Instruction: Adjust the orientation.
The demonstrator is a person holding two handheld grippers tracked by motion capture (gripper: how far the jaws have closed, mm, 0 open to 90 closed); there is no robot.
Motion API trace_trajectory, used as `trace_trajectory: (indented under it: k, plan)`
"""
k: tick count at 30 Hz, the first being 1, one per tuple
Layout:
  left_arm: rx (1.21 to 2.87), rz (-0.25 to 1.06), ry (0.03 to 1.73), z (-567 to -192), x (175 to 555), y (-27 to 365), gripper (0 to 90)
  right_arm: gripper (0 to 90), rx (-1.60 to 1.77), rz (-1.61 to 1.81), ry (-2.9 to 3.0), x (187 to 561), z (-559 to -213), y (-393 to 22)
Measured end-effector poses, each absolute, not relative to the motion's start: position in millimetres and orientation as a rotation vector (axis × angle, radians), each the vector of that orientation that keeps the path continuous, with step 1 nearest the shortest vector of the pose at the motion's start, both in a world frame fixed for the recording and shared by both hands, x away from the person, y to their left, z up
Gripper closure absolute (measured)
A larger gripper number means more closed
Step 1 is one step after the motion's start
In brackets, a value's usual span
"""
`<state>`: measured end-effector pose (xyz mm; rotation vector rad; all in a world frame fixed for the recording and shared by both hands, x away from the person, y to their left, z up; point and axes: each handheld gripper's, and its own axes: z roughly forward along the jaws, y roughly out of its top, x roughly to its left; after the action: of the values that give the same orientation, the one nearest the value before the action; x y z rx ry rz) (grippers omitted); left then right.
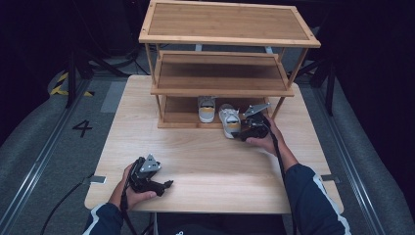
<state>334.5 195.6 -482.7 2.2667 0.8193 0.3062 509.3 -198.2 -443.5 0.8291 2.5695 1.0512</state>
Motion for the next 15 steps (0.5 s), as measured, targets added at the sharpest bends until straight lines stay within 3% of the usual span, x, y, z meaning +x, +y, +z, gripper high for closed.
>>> trace_trajectory:
  k: [4,15]
  plan:
    - [2.267,0.306,0.819,-482.7,334.6,195.6,15.4,37.1,0.844,1.022,2.517,515.6,-444.1,-192.9]
    - [2.267,0.306,0.819,-482.7,334.6,195.6,15.4,38.1,0.962,0.998,2.414,533.3,-447.7,-168.1]
